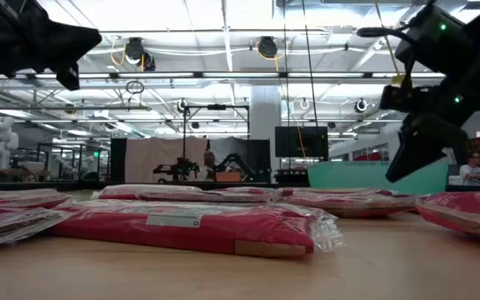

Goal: Sort popcorn bags into baskets
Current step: Put the red popcorn bag into the light blue bin

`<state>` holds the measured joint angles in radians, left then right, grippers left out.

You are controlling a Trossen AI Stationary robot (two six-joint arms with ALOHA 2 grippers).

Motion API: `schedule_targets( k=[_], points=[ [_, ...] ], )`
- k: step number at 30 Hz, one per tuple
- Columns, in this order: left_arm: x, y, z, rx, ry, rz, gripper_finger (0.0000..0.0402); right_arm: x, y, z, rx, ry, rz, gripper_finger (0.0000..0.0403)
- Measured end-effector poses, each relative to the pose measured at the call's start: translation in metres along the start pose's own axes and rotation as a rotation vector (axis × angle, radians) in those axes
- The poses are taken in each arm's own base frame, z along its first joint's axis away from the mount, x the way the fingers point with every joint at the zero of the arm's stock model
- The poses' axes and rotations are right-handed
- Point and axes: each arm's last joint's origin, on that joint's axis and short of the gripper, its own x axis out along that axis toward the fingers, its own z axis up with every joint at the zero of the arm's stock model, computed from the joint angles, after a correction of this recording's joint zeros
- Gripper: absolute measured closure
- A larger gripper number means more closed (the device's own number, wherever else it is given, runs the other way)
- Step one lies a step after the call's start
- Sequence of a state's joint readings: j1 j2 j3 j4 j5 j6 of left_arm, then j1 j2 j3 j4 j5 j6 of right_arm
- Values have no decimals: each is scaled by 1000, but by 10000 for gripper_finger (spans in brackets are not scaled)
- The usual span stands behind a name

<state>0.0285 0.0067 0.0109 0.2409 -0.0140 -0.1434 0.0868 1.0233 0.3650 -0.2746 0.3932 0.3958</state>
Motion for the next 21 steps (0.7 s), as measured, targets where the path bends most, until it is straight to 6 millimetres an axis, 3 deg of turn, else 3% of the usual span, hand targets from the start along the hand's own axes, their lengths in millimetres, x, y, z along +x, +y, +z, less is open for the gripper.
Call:
schedule_targets(
  k=[12,21],
  points=[
    [6,3,-9,64,87,76,360,9,0,-15,270,-6,96,182],
    [18,-3,-13,68,107,24,360,20,6,-13,418,-10,105,167]
  ],
)
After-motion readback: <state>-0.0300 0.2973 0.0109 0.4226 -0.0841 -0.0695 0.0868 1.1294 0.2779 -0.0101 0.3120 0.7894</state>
